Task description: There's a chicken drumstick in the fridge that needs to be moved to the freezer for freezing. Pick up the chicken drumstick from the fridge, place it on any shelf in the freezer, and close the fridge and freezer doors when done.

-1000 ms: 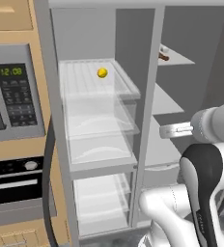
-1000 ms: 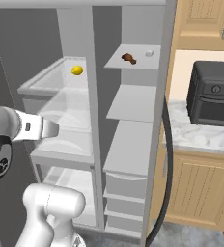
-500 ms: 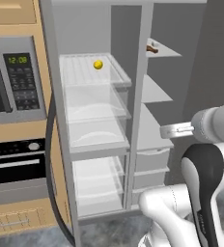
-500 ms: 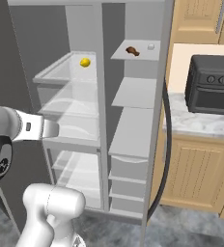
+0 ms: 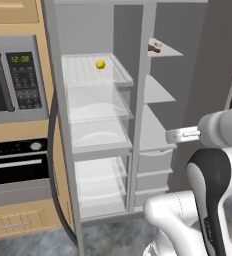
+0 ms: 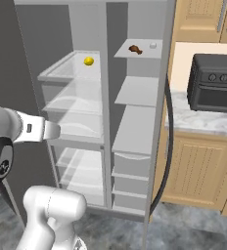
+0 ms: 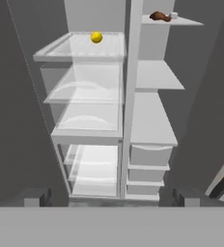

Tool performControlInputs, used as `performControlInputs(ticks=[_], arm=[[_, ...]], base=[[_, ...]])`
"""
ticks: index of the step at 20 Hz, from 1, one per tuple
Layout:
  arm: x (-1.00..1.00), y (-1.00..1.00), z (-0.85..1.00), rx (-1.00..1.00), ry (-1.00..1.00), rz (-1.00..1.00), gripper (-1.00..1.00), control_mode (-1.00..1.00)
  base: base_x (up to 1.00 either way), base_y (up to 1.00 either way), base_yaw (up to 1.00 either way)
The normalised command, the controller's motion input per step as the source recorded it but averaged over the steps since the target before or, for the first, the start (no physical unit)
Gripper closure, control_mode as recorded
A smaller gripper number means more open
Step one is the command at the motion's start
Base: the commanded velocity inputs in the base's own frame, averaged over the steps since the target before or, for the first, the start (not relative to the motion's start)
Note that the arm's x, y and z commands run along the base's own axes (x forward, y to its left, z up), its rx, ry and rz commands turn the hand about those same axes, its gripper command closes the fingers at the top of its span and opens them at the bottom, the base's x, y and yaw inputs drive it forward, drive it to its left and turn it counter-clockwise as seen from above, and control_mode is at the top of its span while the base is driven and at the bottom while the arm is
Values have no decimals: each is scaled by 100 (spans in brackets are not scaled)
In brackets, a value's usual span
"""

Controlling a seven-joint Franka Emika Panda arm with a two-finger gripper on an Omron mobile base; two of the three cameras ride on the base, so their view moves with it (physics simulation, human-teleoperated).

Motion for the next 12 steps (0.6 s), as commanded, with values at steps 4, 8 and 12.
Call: performControlInputs(ticks=[4, 8, 12], arm=[[0, 0, 0, 0, 0, 0, -100, 100], [0, 0, 0, 0, 0, 0, -100, 100], [0, 0, 0, 0, 0, 0, -100, 100]], base=[[-35, 0, 0], [-5, 0, 2], [-37, 0, 0]])
